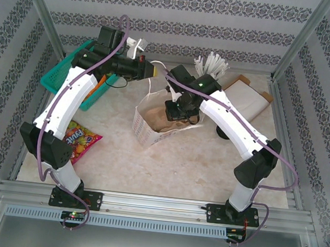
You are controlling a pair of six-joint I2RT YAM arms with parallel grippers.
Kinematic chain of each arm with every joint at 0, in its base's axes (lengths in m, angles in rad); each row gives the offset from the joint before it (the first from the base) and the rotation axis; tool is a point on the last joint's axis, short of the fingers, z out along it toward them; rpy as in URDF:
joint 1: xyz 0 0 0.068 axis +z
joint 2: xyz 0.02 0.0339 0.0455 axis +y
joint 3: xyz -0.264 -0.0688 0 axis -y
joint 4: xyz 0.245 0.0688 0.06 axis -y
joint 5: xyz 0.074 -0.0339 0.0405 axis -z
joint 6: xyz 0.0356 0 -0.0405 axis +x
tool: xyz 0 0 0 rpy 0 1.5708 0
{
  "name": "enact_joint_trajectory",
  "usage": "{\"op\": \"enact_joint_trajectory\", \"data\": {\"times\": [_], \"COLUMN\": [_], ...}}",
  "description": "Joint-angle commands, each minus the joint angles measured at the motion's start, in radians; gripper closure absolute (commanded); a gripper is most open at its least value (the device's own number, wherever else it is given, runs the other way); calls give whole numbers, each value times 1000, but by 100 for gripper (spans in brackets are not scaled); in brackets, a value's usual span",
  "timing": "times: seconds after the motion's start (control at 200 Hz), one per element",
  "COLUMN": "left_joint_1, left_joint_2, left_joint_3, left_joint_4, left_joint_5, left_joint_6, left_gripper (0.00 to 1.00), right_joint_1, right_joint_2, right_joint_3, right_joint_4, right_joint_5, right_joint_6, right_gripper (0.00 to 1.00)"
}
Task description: Pack the takeout coffee
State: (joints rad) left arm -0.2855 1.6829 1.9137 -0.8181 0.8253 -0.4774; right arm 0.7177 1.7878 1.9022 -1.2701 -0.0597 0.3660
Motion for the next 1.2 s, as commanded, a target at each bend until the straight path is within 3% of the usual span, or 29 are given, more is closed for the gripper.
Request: {"op": "enact_joint_trajectory", "data": {"times": [0.0,0.195,0.555,0.989,1.089,1.199], "left_joint_1": [9,9,12,13,13,12], "left_joint_2": [-9,-34,-9,-46,-62,-94], "left_joint_3": [26,-11,-15,-37,-55,-92], "left_joint_4": [82,118,60,111,124,135], "left_joint_5": [-4,-18,-99,-52,-8,39], "left_joint_6": [-31,-25,-59,-26,10,78], "left_gripper": [100,100,100,100,93,80], "right_joint_1": [5,6,47,24,17,10], "right_joint_2": [25,43,-57,19,40,58], "right_joint_3": [-25,-27,-47,-75,-52,-42], "right_joint_4": [-32,-32,64,43,35,31], "right_joint_5": [-29,-24,78,20,3,9], "right_joint_6": [-34,-47,-129,-78,-58,-42], "right_gripper": [77,77,78,77,77,77]}}
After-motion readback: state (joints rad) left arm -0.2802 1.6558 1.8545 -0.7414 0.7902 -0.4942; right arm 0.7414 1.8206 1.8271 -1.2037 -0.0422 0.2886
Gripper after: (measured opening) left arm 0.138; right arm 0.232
